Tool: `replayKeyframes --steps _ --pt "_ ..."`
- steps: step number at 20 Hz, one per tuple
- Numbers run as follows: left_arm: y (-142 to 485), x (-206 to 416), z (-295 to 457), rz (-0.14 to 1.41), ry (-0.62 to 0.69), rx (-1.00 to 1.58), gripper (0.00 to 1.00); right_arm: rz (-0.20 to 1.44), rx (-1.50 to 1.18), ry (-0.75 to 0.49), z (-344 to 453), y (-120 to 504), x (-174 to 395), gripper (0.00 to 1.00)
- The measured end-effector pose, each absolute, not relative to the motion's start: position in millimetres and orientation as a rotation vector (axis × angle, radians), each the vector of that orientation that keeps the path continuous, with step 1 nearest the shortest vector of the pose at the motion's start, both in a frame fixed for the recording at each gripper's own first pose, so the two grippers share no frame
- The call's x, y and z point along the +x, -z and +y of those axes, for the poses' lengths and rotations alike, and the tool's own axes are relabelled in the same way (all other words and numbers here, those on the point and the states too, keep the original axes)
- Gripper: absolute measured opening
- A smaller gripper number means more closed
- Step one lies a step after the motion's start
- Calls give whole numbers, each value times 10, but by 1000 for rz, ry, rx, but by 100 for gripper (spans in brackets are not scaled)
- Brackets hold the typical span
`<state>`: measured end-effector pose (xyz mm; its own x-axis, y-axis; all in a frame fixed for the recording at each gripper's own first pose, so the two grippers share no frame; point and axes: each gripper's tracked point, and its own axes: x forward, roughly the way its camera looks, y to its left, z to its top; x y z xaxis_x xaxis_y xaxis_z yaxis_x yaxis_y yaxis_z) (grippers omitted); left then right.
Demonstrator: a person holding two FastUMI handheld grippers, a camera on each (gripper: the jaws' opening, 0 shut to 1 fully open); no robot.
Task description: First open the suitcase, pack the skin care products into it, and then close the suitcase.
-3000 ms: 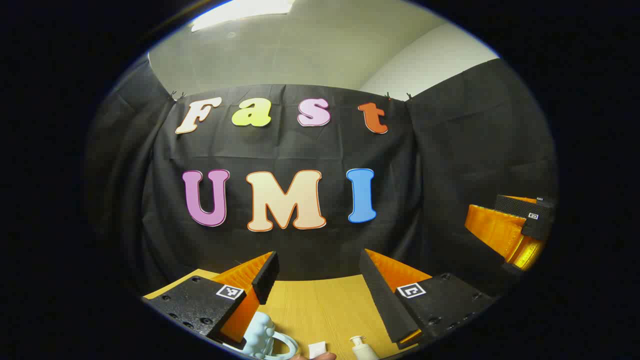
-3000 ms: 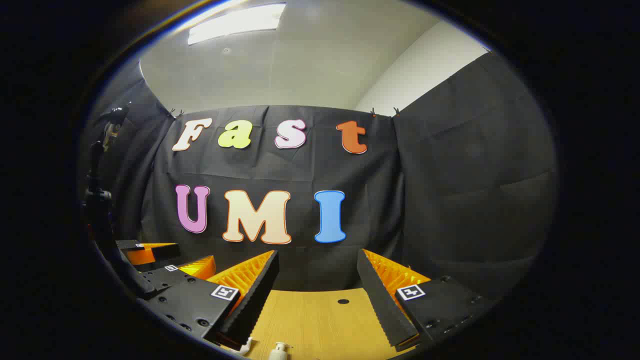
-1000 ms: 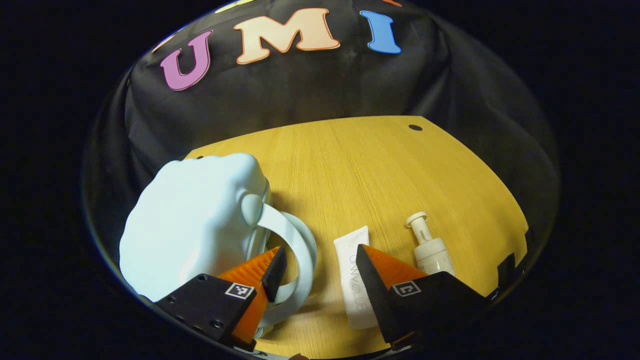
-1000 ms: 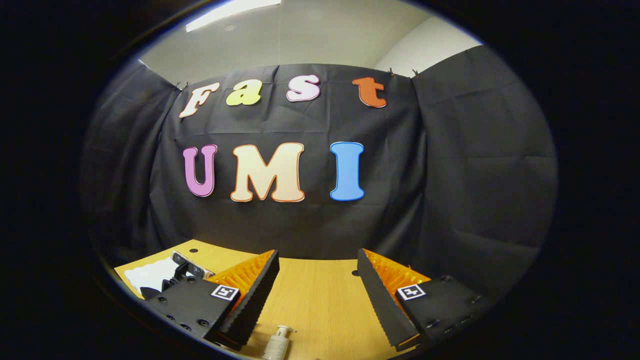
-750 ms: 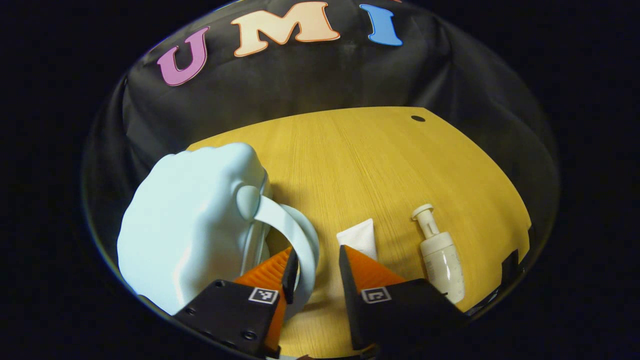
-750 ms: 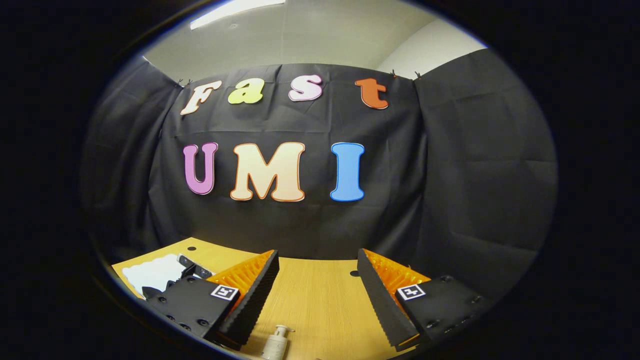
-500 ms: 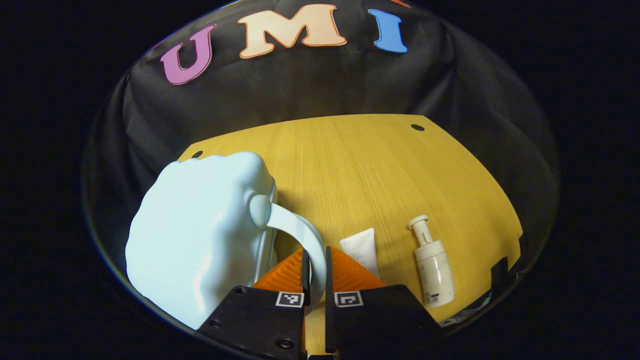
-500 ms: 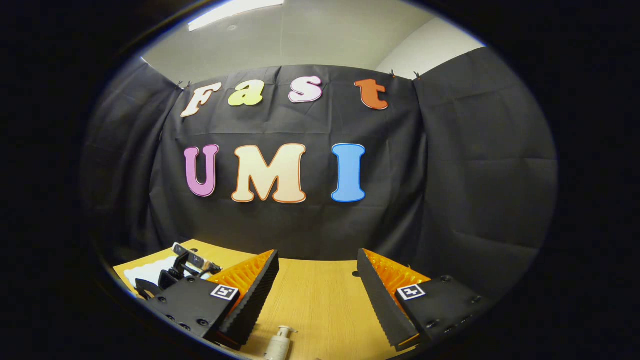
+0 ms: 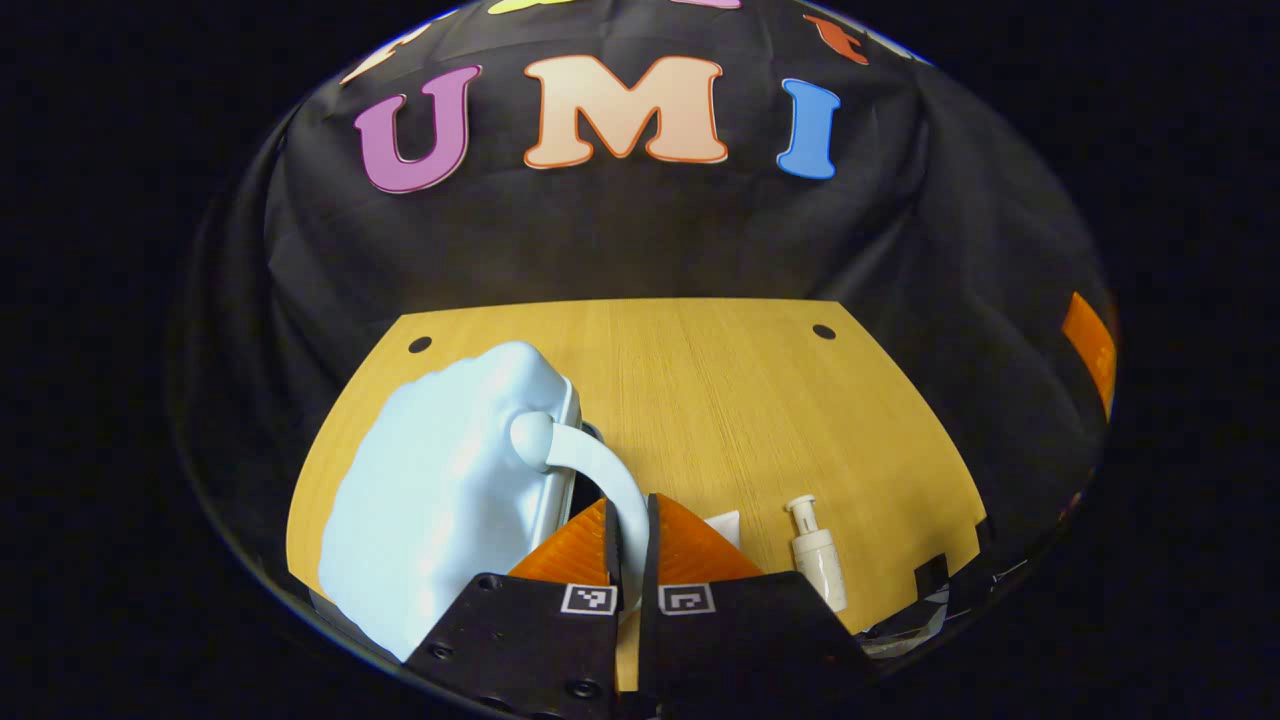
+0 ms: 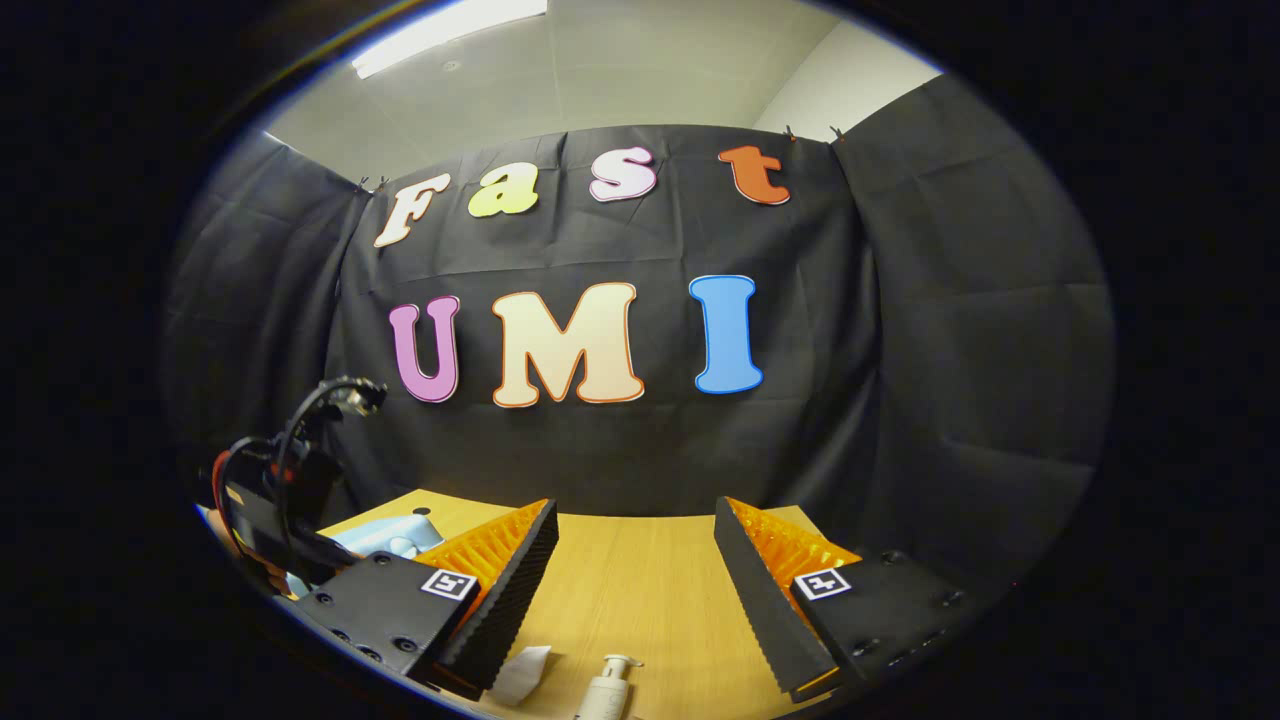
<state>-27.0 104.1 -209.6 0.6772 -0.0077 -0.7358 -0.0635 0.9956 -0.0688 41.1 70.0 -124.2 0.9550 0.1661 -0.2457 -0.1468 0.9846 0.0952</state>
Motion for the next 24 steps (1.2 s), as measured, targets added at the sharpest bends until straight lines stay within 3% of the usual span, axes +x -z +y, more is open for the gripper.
replayKeyframes --steps 12,18,24 --pt "1293 -184 2597 676 -165 58 0 264 100 -200 1296 1317 499 99" --pt "1101 -149 3662 619 -307 249 0 258 81 -198 1635 1340 530 99" --pt "1209 -66 4491 621 -375 241 0 260 47 -198 2045 1359 581 99"
